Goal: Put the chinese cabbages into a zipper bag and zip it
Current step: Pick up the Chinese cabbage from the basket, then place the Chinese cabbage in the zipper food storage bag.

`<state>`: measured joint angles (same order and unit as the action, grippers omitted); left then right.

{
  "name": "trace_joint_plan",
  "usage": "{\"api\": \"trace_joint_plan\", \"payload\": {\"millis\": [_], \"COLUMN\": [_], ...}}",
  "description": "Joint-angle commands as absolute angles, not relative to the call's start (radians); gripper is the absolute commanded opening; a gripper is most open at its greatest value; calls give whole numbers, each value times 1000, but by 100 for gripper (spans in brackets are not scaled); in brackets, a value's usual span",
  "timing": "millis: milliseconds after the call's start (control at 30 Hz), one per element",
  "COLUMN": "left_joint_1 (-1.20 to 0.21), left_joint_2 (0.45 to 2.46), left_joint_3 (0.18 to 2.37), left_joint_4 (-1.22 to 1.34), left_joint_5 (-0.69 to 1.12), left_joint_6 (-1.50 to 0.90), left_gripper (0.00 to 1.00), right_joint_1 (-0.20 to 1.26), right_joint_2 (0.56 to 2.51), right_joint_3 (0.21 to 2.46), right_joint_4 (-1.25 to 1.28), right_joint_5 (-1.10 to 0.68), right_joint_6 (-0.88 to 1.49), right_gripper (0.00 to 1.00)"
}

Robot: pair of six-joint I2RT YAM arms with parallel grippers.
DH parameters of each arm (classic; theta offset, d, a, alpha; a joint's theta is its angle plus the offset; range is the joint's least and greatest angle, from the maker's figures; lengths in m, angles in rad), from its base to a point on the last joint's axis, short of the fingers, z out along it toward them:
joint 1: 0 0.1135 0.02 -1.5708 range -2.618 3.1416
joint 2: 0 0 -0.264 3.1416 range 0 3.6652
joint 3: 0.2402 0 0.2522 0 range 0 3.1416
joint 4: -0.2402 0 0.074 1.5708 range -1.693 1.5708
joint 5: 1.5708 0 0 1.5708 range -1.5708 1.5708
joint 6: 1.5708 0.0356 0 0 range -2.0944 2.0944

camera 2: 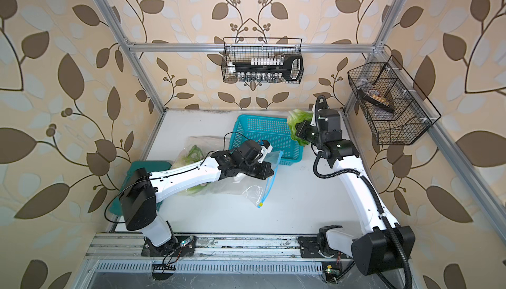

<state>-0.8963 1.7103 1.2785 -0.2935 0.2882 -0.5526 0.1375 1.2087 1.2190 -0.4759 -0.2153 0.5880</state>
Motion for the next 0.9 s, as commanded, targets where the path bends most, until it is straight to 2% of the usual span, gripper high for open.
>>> {"api": "trace_joint_plan", "payload": {"millis": [0, 133, 367, 600, 867], "left_joint_1": [-835, -728, -719, -712, -693], "left_joint_2": [1703, 1660, 1587, 1538, 1485], "left_joint_3": [1253, 1168, 1158, 1184, 1223], "left_joint_4": [-201, -86, -89, -141, -193], "left_joint_5": [339, 433, 418, 385, 362], "left_joint_6": [-578, -646, -648, -615, -596], "left_gripper": [0, 0, 0, 0, 0], "right_joint_1": [149, 199, 246, 281, 318], "right_joint_2": [1150, 1058, 893, 895, 920], "right_joint_3": [1250, 1144, 904, 761, 689], "right_joint_4": [-597, -603, -465, -290, -353], "right_joint_5": [-323, -504, -683, -777, -775], "right_joint_6": [548, 588, 718, 820, 731], "right_gripper": [11, 10, 9, 5, 2]}}
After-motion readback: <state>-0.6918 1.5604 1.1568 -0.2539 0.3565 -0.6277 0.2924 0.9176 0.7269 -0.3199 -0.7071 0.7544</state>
